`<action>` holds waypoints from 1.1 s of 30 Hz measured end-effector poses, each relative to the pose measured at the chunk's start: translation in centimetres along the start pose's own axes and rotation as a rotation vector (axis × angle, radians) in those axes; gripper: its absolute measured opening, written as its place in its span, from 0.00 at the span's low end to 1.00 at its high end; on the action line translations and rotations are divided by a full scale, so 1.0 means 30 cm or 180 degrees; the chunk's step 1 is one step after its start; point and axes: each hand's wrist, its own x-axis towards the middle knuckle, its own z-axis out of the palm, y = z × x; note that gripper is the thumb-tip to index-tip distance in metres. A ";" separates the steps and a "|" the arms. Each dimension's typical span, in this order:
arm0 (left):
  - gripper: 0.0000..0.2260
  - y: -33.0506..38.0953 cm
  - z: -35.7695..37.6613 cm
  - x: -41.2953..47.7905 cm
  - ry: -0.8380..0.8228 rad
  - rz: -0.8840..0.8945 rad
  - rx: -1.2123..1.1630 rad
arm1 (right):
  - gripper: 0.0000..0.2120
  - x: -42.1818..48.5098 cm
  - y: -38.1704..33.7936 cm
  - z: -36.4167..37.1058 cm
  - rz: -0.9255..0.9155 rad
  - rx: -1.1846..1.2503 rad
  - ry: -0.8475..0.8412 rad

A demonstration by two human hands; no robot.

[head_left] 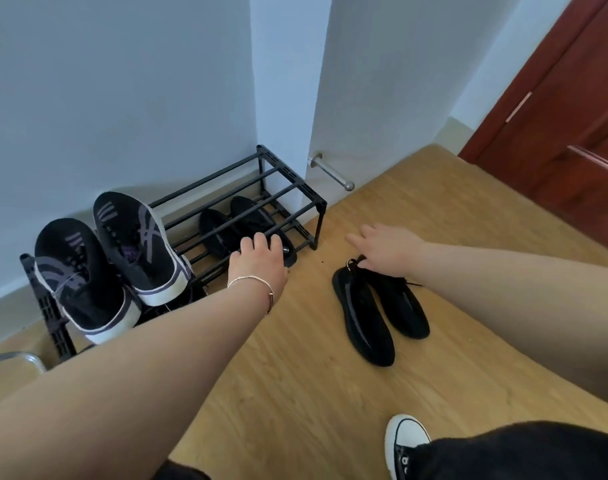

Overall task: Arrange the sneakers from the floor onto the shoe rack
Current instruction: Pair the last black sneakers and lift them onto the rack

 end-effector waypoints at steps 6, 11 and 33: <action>0.27 0.128 0.025 0.013 -0.0161 0.0103 -0.0248 | 0.28 0.035 0.119 0.050 0.0159 0.0257 -0.0104; 0.30 0.248 0.140 0.066 -0.0635 -0.0288 -0.0713 | 0.28 0.103 0.226 0.229 0.0327 0.0665 -0.0237; 0.23 0.578 0.443 0.483 -0.1221 -0.0395 -0.1844 | 0.22 0.427 0.456 0.720 -0.0718 0.1530 -0.0731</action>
